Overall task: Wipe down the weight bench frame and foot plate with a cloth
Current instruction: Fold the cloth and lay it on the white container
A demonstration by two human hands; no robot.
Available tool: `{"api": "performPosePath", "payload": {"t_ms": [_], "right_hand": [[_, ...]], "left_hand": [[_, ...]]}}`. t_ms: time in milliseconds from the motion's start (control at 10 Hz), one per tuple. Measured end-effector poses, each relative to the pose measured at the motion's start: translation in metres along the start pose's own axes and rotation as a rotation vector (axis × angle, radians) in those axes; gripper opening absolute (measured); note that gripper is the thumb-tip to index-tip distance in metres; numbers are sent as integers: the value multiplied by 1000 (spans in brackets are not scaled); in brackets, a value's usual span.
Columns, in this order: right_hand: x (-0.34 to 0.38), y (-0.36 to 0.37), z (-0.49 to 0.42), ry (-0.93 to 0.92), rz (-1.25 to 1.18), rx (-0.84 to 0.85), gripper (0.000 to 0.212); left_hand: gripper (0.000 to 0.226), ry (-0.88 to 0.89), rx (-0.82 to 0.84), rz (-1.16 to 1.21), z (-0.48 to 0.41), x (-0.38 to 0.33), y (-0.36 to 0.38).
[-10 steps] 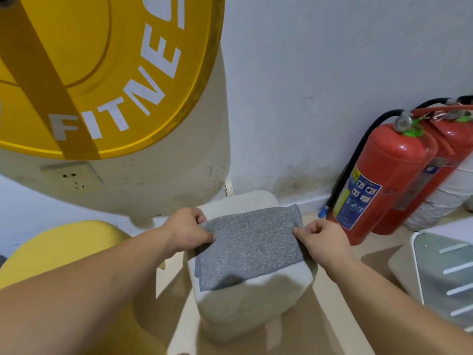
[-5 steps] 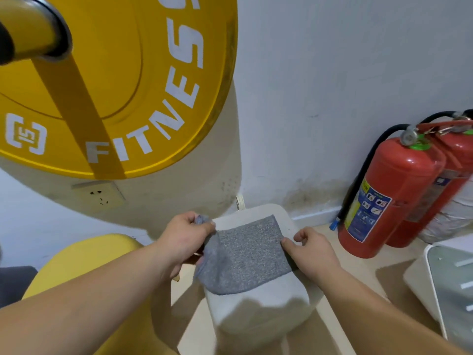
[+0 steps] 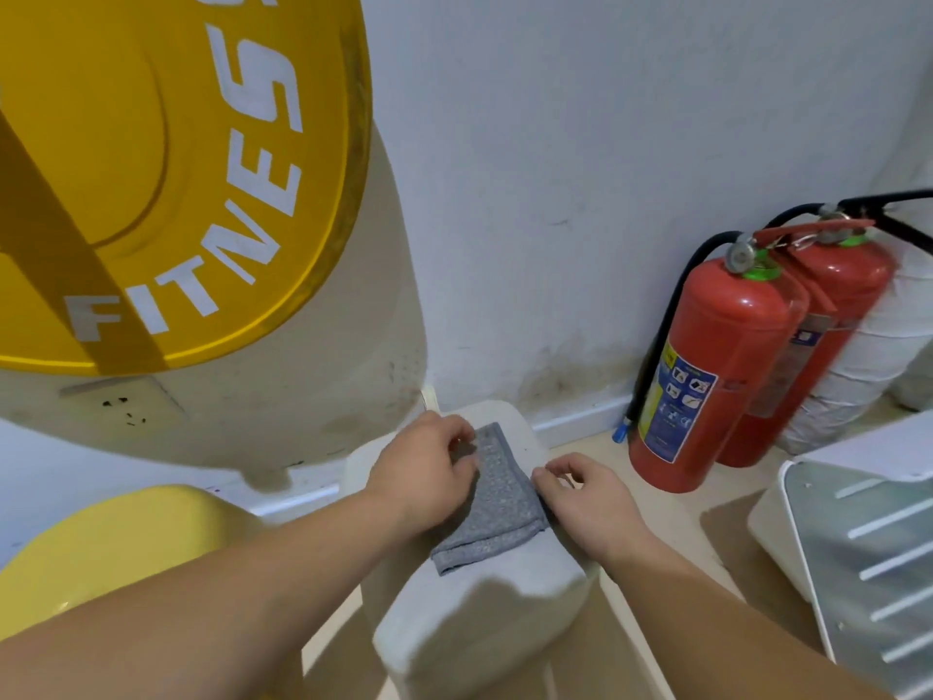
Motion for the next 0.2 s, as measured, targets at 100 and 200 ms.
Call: {"api": "performPosePath", "payload": {"t_ms": [100,200], "right_hand": [[1,5,0,-23,148,22,39],[15,6,0,-69,241,-25,41]], "left_hand": [[49,111,188,-214,15,9,38],[56,107,233,-201,13,15,45]]}}
Point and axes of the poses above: each hand's wrist, its own z-axis away from the middle knuckle, its own y-axis out of the palm, x = y × z, the point moved 9 cm from there along -z, towards the middle knuckle, and after that the axes turned 8 degrees about -z, right-handed, at the moved point
